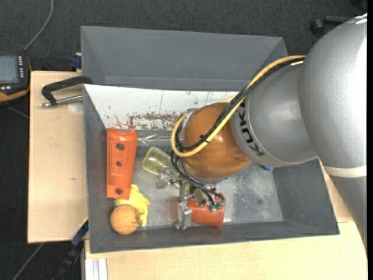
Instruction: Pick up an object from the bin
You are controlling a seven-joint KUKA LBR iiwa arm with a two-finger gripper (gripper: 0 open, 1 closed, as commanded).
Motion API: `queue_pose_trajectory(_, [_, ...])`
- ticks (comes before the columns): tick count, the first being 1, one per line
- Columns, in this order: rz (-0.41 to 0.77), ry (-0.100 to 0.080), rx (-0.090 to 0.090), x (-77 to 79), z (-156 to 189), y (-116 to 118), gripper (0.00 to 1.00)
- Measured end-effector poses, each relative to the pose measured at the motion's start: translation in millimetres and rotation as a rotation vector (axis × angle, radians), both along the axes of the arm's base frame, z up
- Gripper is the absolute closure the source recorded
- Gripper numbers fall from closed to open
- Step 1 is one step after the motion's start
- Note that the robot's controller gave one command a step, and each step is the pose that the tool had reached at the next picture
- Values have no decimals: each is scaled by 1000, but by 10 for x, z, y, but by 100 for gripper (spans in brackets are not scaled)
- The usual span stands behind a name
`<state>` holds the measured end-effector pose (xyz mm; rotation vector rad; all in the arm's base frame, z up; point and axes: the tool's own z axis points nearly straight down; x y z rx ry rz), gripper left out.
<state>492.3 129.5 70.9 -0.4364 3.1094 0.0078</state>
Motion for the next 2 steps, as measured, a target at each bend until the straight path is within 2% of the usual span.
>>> queue_pose_trajectory(1, [165, -2, -1, 233, -4, -835, 100])
queue_pose_trajectory(2, [165, -1, -1, 233, -4, -834, 100])
